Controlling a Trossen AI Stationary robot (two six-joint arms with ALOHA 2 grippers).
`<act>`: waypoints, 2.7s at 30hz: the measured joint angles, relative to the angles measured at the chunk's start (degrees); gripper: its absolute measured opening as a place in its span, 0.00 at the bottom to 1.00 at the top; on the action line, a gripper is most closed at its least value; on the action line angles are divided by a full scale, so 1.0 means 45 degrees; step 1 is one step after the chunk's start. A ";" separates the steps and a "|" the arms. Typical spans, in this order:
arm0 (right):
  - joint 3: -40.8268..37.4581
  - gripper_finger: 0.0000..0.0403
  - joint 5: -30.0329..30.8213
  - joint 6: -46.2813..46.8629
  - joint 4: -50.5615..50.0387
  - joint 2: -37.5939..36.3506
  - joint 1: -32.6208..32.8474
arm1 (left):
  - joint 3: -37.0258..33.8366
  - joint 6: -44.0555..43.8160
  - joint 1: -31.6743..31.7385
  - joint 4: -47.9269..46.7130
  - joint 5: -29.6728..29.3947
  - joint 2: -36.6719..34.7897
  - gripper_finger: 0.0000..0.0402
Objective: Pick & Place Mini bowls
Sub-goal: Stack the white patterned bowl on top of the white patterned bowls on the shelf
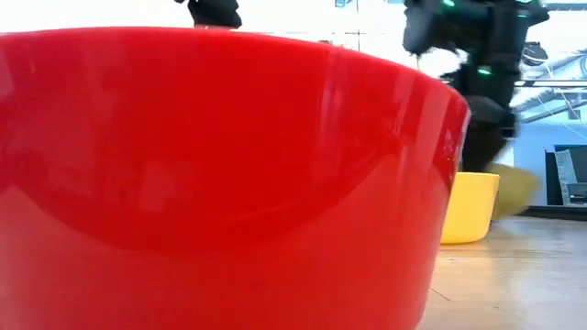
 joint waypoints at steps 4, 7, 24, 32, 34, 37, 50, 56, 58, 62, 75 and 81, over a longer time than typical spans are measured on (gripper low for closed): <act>0.0372 0.01 0.0012 -0.1810 0.2996 0.0272 -0.0684 | 0.0000 -0.0010 -0.0257 0.0000 0.0003 0.0000 0.30; 0.0803 0.01 0.0038 -0.3065 0.4415 0.0747 -0.1065 | 0.0000 -0.0215 -0.0415 0.0000 0.0003 0.0000 0.30; 0.5952 0.02 -0.0307 -0.6630 0.4251 0.5679 -0.1451 | 0.0000 -0.0357 -0.0646 -0.0123 0.0008 0.0000 0.30; 0.6251 0.03 -0.0474 -0.6761 0.4375 0.6029 -0.1207 | 0.0000 -0.0385 -0.0651 -0.0335 0.0110 0.0000 0.30; 0.6246 0.05 -0.0591 -0.7003 0.4512 0.6037 -0.1081 | 0.0000 -0.0378 -0.0653 -0.0335 0.0110 0.0000 0.30; 0.6221 0.10 -0.0830 -0.7347 0.4743 0.5966 -0.0884 | 0.0000 -0.0375 -0.0655 -0.0341 0.0115 0.0000 0.30; 0.6221 0.37 -0.2048 -0.7933 0.4623 0.5297 -0.0825 | 0.0000 -0.0539 -0.0660 -0.0396 0.0113 0.0000 0.30; 0.6203 0.41 -0.1996 -0.7937 0.2455 0.3321 -0.0824 | 0.0000 -0.0536 -0.0689 -0.0616 0.0105 0.0000 0.30; 0.6223 0.41 -0.1992 -0.7917 0.1835 0.2481 -0.0824 | 0.0000 -0.0523 -0.0689 -0.0675 0.0100 0.0000 0.30; 0.6210 0.40 -0.1962 -0.7661 0.0275 0.0612 -0.0803 | 0.0000 0.0166 -0.0753 -0.0648 -0.0033 0.0009 0.30; 0.3466 0.39 0.1617 -0.6652 -0.0029 -0.5382 0.0400 | -0.0005 0.2900 -0.1179 0.0542 -0.1352 0.1524 0.30; 0.0194 0.40 0.2057 -0.5909 0.2802 -0.7903 0.0999 | -0.0010 0.3253 -0.1237 0.1201 -0.1697 0.2910 0.30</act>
